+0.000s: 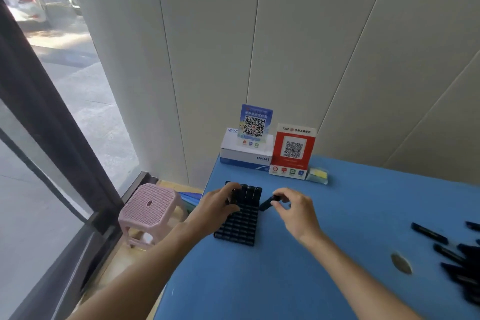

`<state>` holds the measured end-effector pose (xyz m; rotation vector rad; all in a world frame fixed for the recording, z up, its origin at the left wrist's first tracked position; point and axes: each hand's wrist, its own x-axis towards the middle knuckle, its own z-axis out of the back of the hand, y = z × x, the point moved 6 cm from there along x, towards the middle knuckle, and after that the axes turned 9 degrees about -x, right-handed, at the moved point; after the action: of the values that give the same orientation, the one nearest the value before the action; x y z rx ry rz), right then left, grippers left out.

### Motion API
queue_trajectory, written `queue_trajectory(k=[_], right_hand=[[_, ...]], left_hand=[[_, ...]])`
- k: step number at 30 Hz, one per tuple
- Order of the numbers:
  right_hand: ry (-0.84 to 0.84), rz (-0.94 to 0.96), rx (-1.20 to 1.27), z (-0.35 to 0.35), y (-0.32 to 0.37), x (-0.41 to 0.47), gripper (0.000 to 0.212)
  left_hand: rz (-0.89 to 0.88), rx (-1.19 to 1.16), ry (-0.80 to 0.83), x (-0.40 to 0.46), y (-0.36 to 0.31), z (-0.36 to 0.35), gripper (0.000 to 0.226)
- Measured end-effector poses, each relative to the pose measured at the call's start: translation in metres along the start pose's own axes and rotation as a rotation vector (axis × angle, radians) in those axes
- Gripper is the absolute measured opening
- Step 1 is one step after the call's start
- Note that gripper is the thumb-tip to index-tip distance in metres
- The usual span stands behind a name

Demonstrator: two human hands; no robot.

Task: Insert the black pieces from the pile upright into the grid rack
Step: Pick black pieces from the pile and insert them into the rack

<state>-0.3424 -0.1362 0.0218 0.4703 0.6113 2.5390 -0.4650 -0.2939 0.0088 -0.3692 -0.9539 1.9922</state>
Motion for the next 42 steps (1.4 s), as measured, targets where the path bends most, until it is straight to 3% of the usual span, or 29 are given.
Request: queue_trajectory(k=[8,17,30,36,42], right_hand=[[0.019,0.028,-0.111,-0.023,0.009,0.022,0.011],[0.024,0.059,-0.162,-0.042,0.002,0.027,0.015],[0.005,0.155,-0.259,-0.045,0.007,0.039,0.013],[-0.031,0.29,-0.416,-0.046,0.011,0.036,0.028],[0.047,0.273,-0.458,-0.061,0.011,0.036,0.045]], left_hand=[[-0.085,0.011,0.038,0.033,0.019,-0.002,0.027],[-0.251,0.079,-0.068,0.038,0.024,-0.007,0.022],[-0.294,0.328,-0.206,0.049,0.025,-0.004,0.021],[-0.311,0.338,-0.211,0.049,0.026,-0.006,0.021],[-0.311,0.35,-0.215,0.047,0.03,-0.007,0.02]])
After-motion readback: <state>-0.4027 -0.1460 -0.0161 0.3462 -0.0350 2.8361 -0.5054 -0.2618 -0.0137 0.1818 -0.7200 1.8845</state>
